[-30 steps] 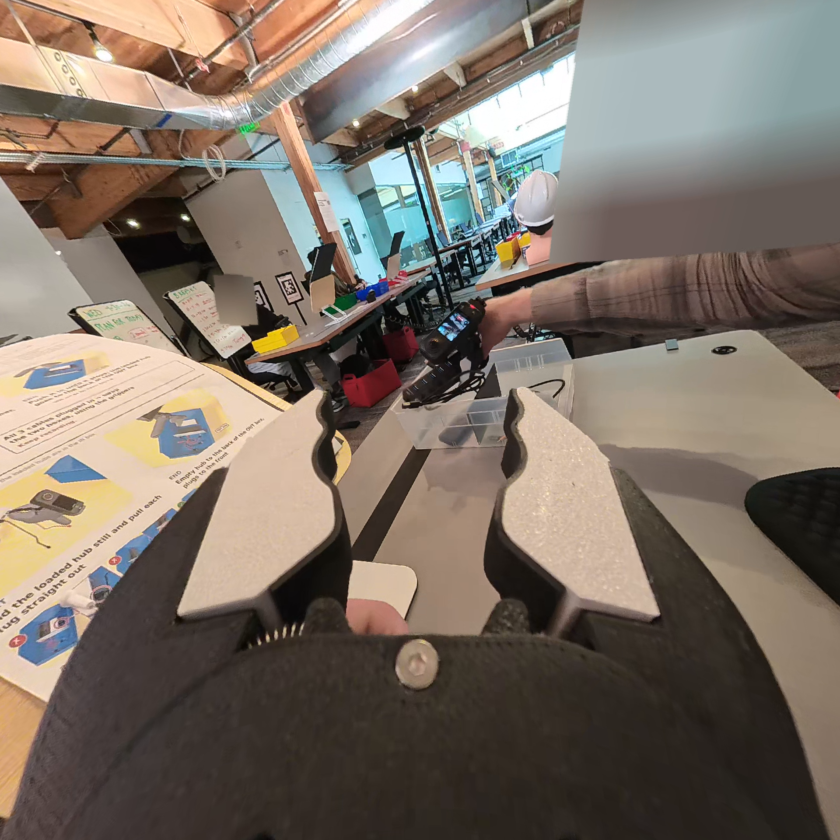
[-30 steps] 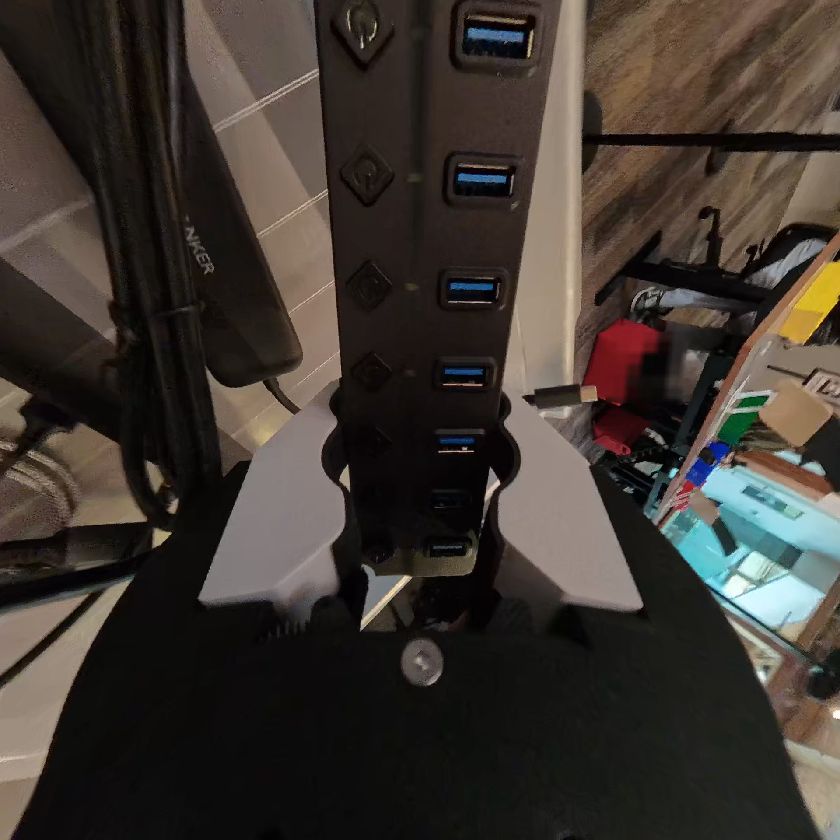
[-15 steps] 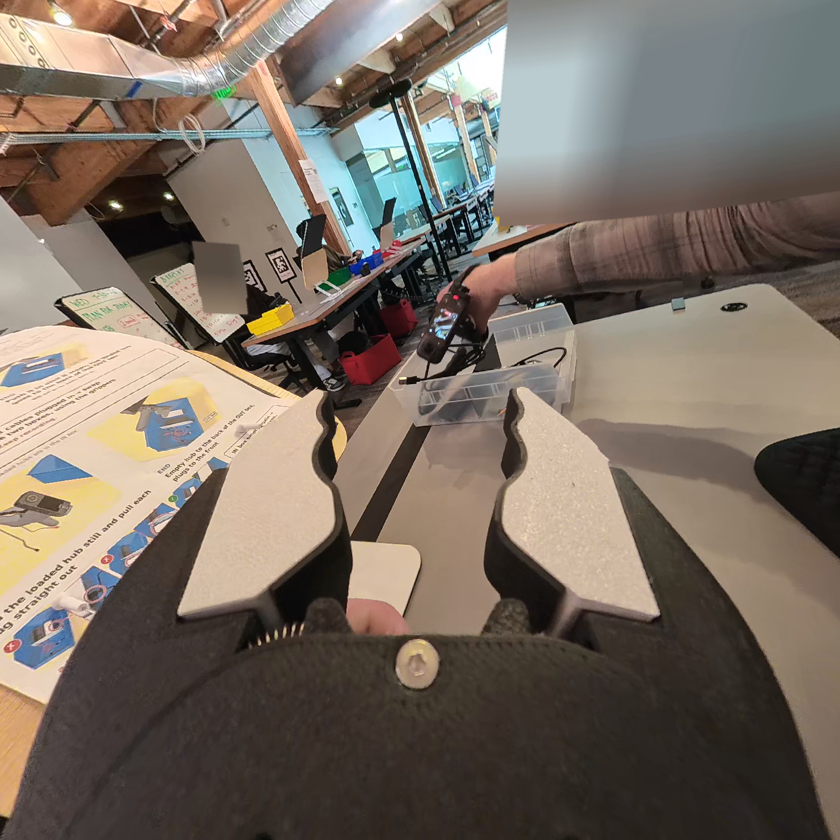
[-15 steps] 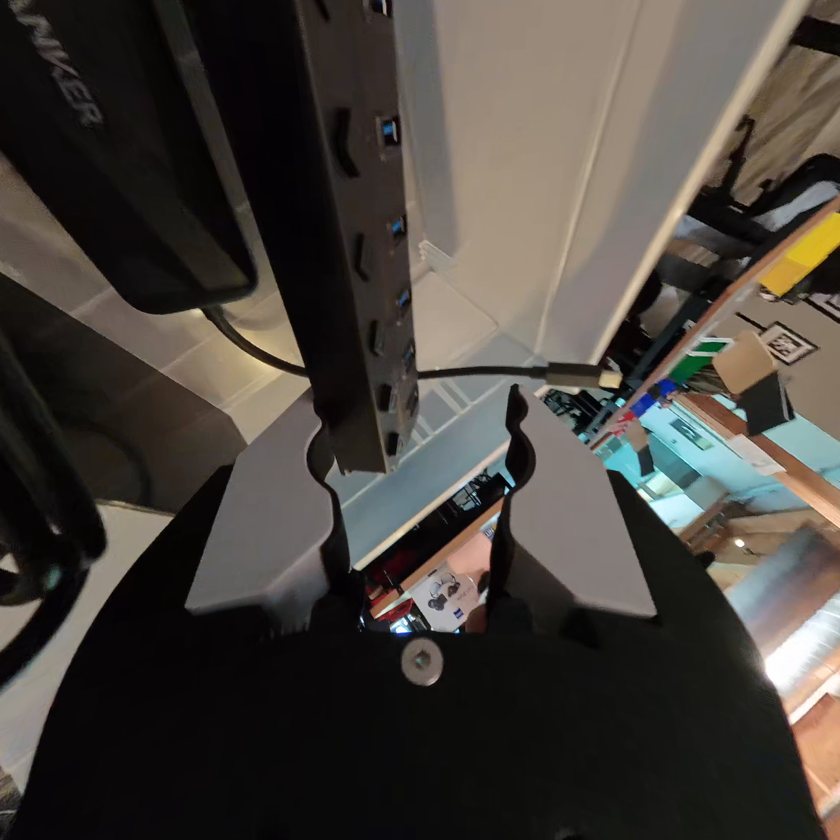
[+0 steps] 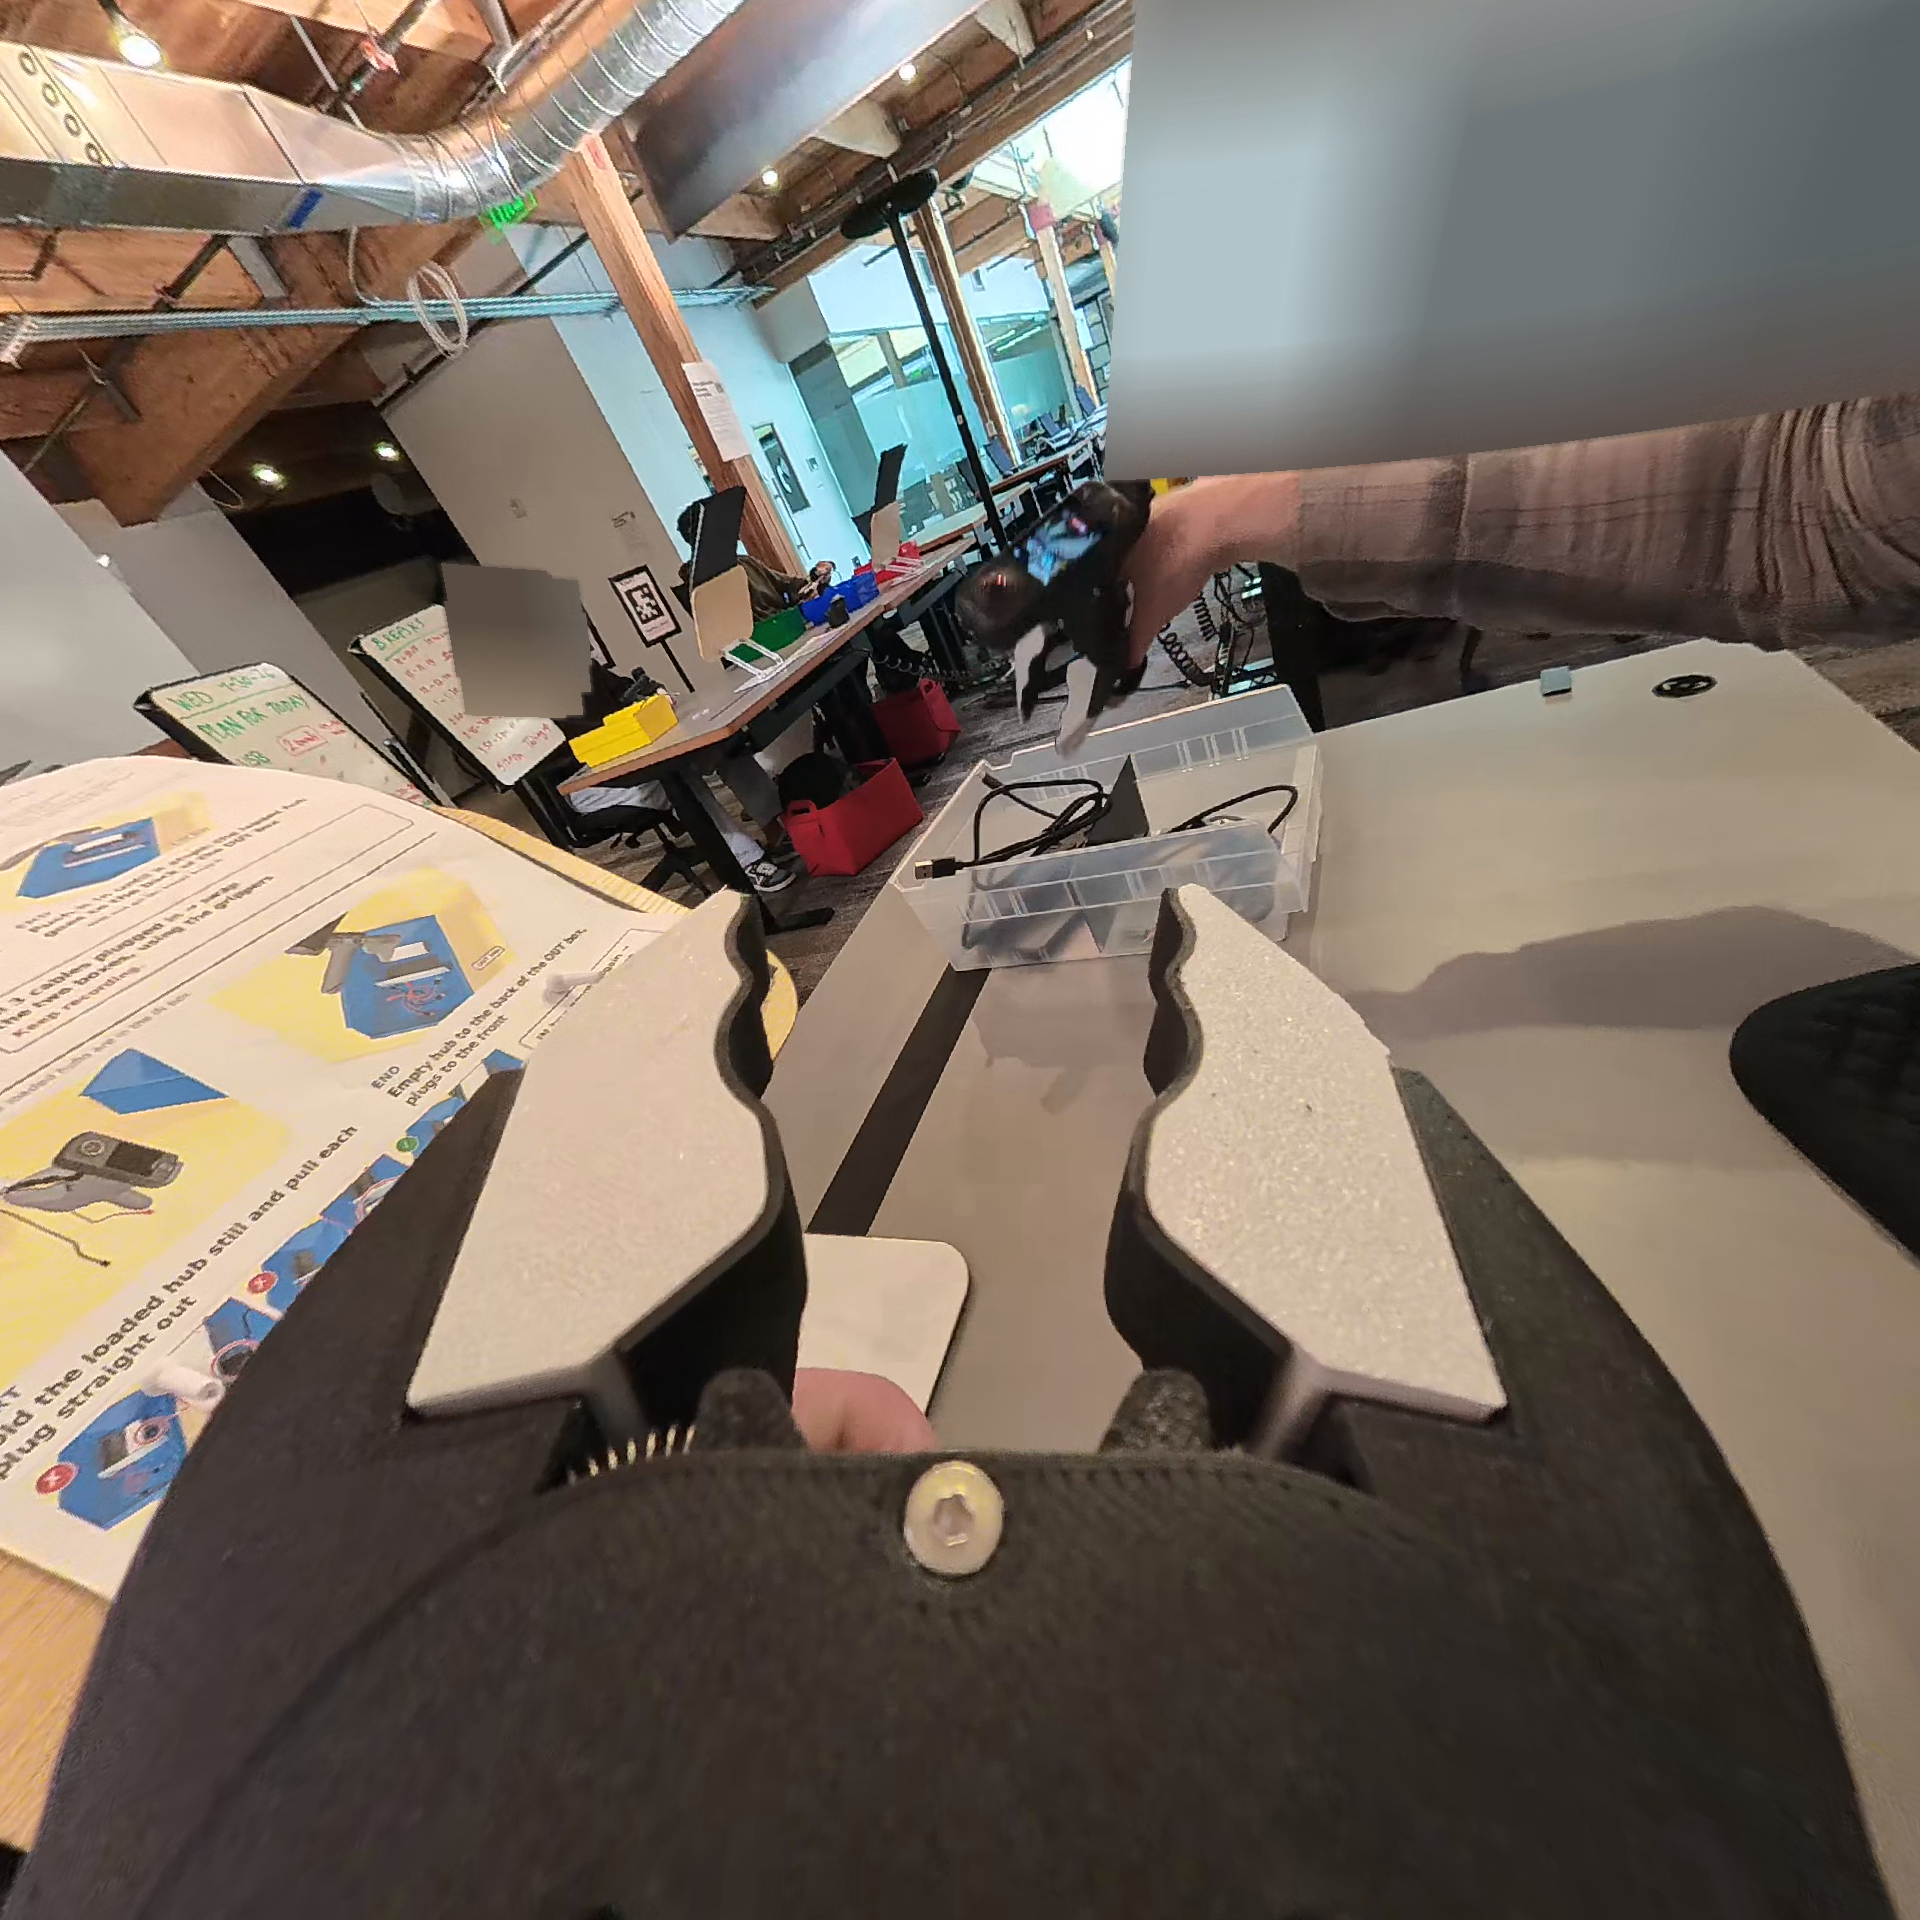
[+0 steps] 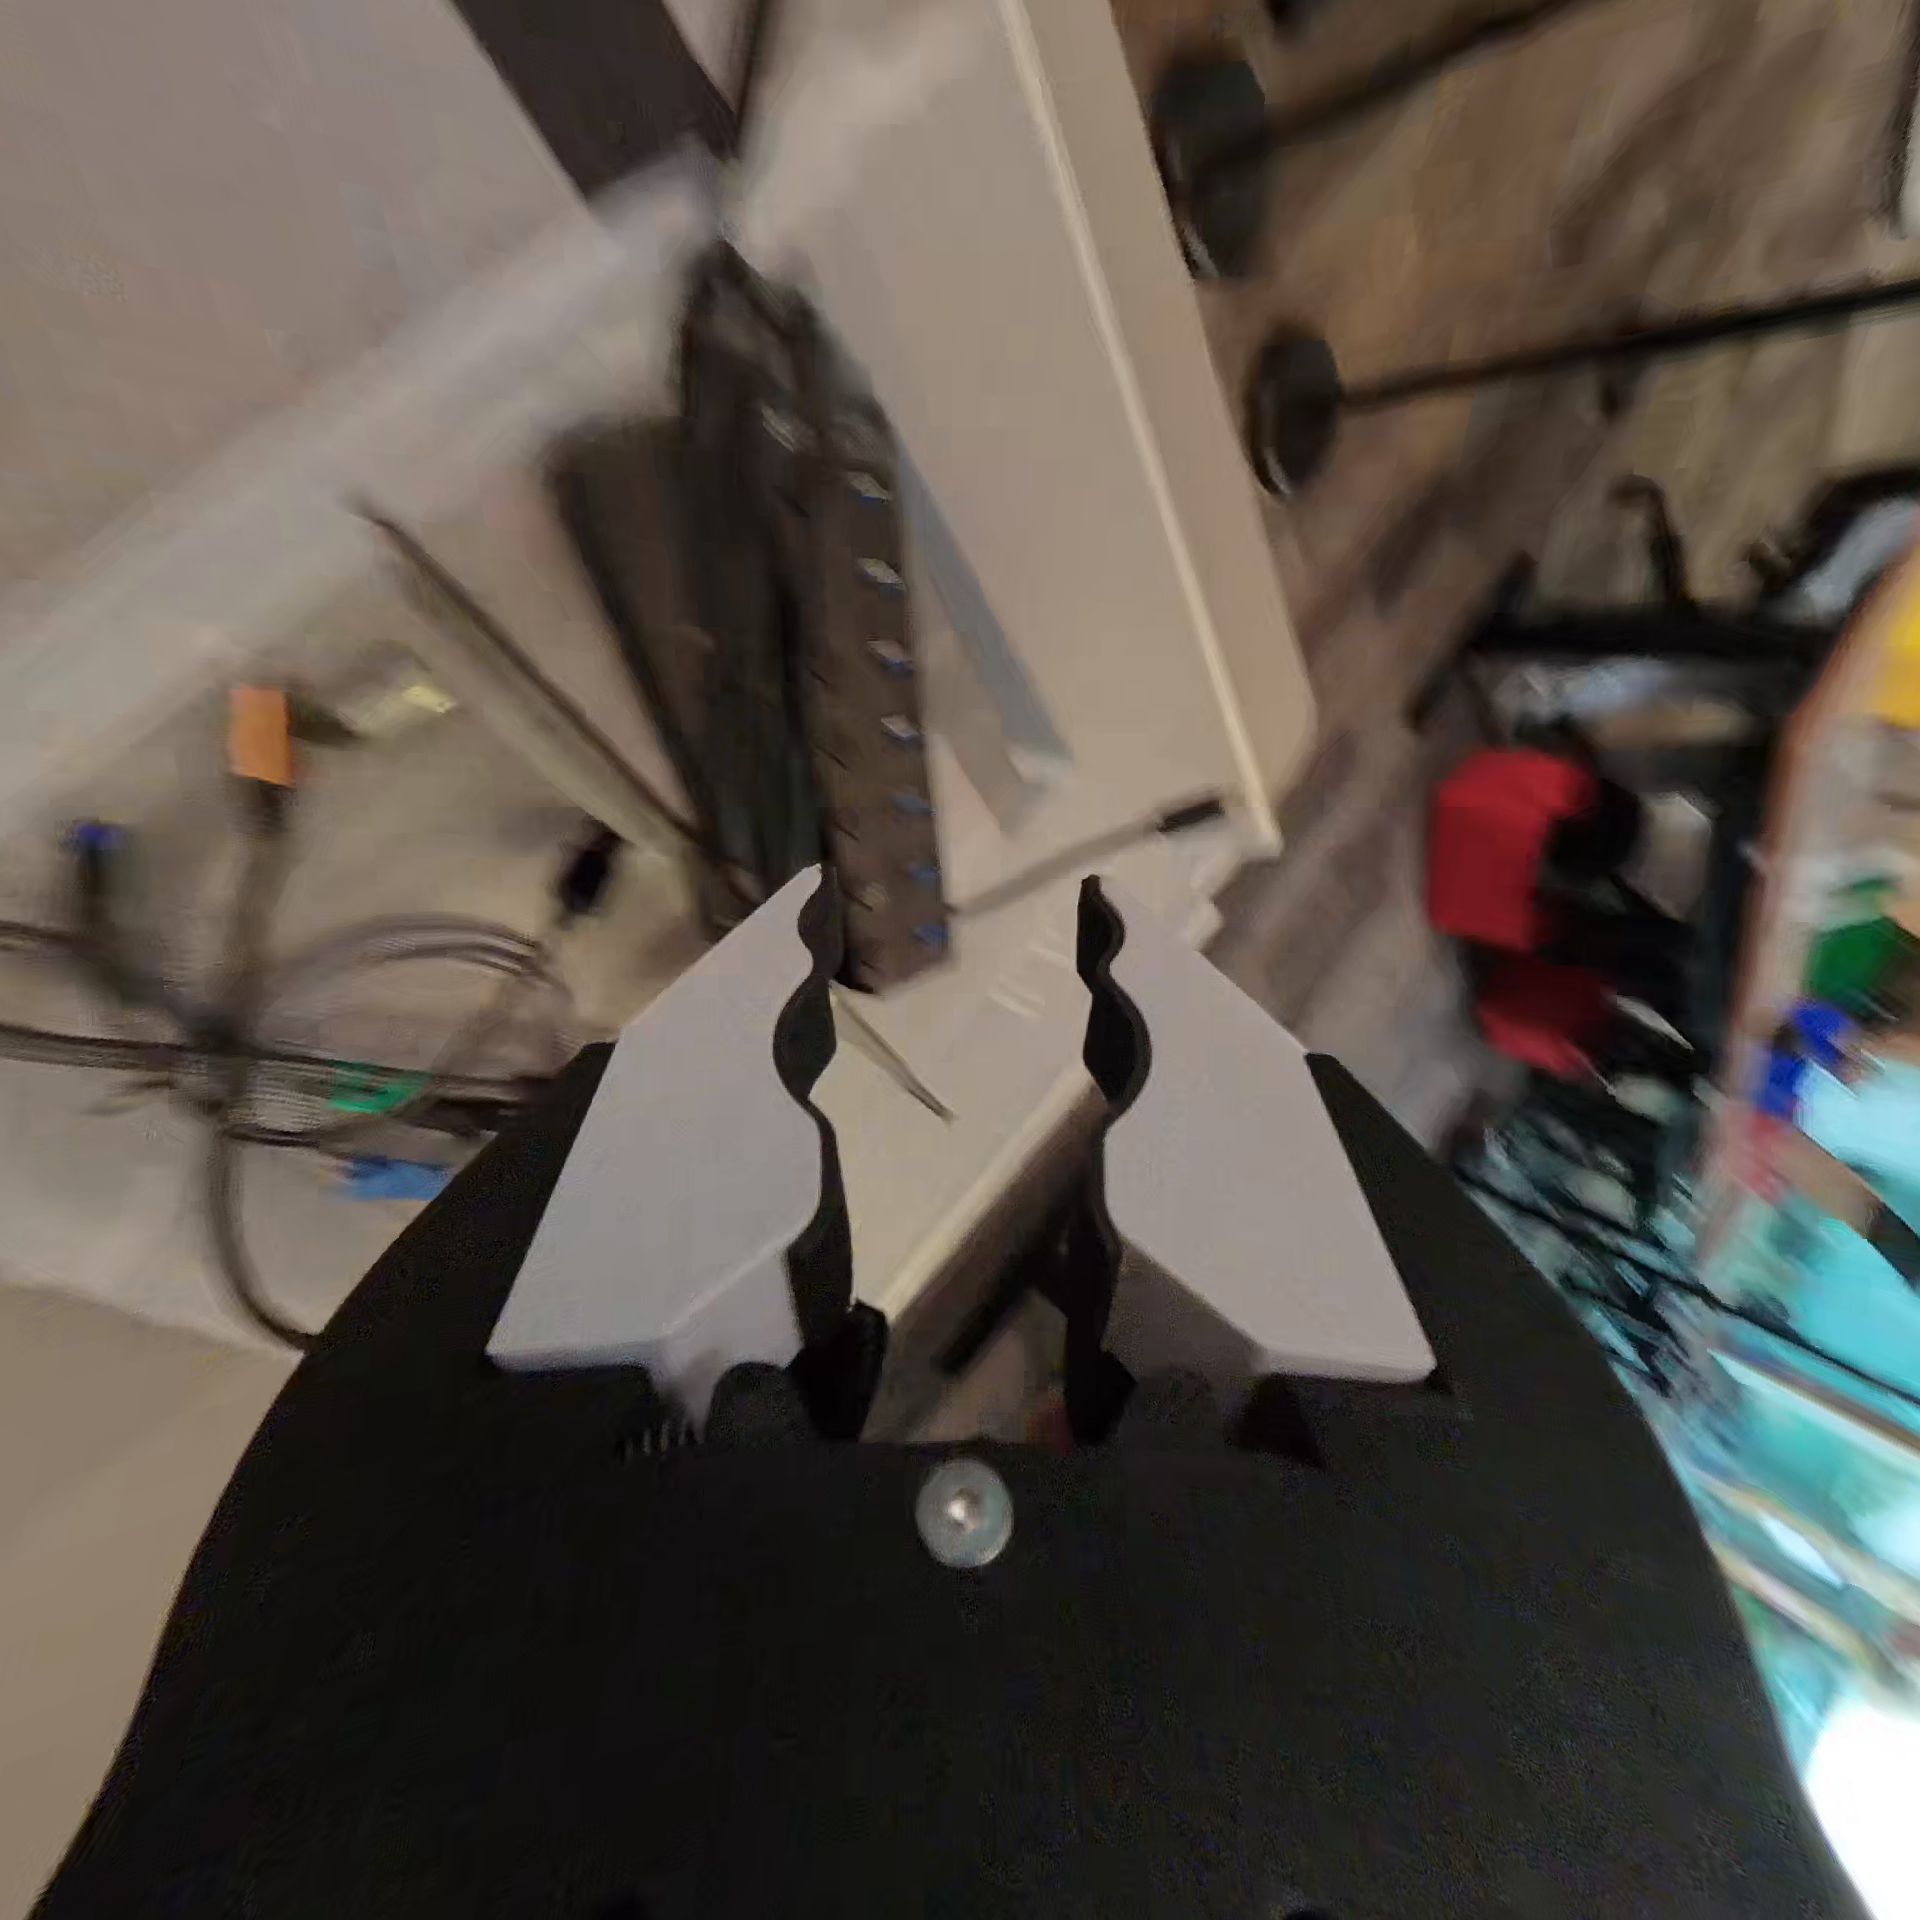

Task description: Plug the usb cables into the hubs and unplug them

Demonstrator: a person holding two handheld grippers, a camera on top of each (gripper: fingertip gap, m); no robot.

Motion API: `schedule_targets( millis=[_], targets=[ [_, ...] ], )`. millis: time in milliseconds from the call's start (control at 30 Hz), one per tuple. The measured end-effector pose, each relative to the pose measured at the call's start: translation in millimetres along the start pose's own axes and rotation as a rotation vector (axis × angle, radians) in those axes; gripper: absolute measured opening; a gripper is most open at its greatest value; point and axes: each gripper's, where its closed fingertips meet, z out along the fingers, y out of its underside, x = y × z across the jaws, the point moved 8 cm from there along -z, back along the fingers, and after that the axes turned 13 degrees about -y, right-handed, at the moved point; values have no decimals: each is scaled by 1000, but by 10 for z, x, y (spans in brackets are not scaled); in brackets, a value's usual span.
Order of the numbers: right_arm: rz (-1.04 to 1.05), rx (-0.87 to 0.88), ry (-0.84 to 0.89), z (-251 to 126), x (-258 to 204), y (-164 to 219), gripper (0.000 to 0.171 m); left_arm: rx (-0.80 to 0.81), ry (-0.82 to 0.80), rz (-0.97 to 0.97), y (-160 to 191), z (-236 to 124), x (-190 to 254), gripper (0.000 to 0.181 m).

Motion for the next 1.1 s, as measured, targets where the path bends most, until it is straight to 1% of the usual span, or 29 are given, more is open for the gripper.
schedule_targets(
  millis=[33,67,133,200,233,300,367,500,633,700,800,967,1033,1100],
  targets=[
    [-9,54,-57,-8,-107,-71,45,-2,2,2,0,7,10,70],
    [-22,84,-81,0,-184,-129,47,-4,5,5,1,14,21,70],
    [-28,108,-81,87,-257,-216,44,-6,12,11,-5,24,44,70],
    [-25,59,-78,275,-271,-227,40,-5,16,15,-12,29,60,70],
    [-31,9,-57,381,-257,-209,42,-7,17,19,-13,31,65,71],
    [-68,-50,-47,558,-254,-189,17,-14,14,27,-9,29,66,70],
    [-82,-69,-53,655,-229,-173,17,-16,13,27,-2,24,56,70],
    [-164,-84,42,577,-68,-162,16,-8,3,19,8,8,19,70],
    [-172,-153,-21,662,-18,-137,15,-23,11,22,38,28,29,70],
    [-67,-92,-154,737,-44,-124,14,-41,13,42,47,34,47,70],
    [69,77,-262,714,-5,-59,12,-46,13,57,32,20,55,70],
    [183,321,-276,366,70,20,12,-22,20,27,18,-1,29,70],
    [177,301,-224,323,117,96,12,-24,22,25,25,9,36,70],
    [211,308,-227,341,153,159,12,-32,26,35,28,23,58,70]
  ],
)
